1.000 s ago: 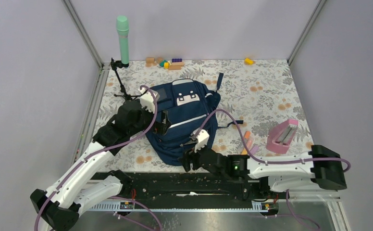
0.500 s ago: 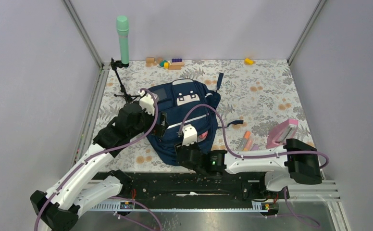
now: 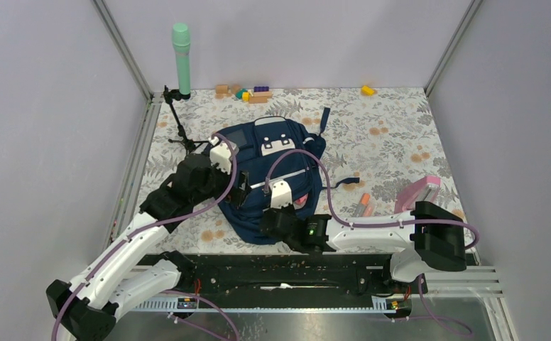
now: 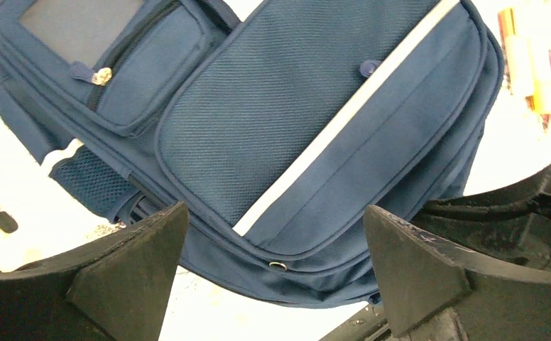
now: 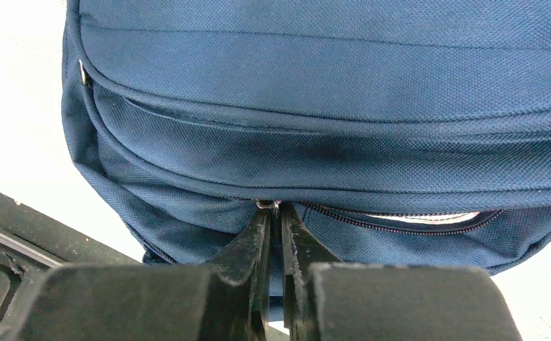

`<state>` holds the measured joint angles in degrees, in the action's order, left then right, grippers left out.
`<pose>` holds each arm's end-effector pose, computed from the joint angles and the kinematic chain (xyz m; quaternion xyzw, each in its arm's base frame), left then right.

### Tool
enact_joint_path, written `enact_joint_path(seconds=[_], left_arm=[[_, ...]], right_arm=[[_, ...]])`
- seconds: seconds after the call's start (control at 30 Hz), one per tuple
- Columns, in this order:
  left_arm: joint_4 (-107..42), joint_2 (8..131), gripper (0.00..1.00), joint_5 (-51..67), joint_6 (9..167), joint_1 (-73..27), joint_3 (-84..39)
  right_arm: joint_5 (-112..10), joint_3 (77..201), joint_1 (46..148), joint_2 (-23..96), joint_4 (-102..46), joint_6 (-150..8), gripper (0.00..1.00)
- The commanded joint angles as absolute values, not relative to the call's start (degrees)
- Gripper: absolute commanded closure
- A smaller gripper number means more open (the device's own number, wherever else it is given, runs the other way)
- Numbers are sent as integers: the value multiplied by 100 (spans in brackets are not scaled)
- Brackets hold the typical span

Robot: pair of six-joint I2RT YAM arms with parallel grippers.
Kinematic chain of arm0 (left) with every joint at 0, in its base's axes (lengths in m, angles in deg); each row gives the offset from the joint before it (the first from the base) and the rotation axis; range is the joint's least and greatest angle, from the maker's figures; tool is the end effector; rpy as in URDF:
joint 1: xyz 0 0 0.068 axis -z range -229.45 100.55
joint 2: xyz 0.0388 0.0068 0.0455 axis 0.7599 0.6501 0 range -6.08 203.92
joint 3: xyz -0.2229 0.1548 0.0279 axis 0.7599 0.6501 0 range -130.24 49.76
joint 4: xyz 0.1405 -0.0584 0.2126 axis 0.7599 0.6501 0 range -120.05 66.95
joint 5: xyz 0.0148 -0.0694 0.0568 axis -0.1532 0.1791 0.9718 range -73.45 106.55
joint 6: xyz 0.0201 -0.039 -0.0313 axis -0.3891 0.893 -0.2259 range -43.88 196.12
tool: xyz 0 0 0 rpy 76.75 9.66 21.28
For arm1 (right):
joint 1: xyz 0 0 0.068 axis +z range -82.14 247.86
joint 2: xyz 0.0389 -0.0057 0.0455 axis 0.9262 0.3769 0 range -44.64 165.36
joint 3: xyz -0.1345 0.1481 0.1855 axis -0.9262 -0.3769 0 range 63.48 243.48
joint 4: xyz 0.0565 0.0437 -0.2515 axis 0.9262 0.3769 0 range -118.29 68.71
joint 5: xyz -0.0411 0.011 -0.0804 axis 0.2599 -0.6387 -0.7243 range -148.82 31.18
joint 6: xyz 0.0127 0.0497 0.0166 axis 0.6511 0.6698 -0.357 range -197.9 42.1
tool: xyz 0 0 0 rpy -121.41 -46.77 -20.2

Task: Pack the student bag
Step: Zip the student bag at the center of the board.

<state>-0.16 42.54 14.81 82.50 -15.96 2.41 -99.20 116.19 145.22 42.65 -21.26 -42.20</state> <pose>0.1542 -0.1031 0.3095 0.2115 0.8449 -0.1799 0.4572 0.0923 0.3061 0.2204 -0.1722 0.8504 0.1472 0.4748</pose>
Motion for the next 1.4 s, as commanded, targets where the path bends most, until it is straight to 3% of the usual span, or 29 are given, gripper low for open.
enact_joint_path(seconds=[0.0,0.13,0.3,0.57,0.63,0.83,1.3,1.37], left_arm=[[-307,4376,1,728,8011,-1619,262],[-407,4592,10,382,7773,-1407,374],[-250,4932,9,740,7445,-596,291],[-713,4811,7,625,7182,138,611],[-729,5034,12,659,7135,288,583],[-674,5672,22,1149,7070,506,322],[-1267,6386,28,1977,6791,845,-23],[-1331,6441,37,2101,6761,870,20]], right_arm=[[-10004,11618,14275,4165,-2447,-4538,100],[-9462,10962,14076,3586,-3186,-4784,100],[-7996,10378,13547,3028,-3702,-5017,100],[-7307,10008,13412,2227,-3845,-5404,100],[-7119,9949,13367,2036,-3845,-5434,100],[-6842,9784,13312,1747,-3916,-5398,100],[-6755,9530,13286,1421,-3961,-5295,100],[-6761,9515,13266,1359,-3936,-5288,100]])
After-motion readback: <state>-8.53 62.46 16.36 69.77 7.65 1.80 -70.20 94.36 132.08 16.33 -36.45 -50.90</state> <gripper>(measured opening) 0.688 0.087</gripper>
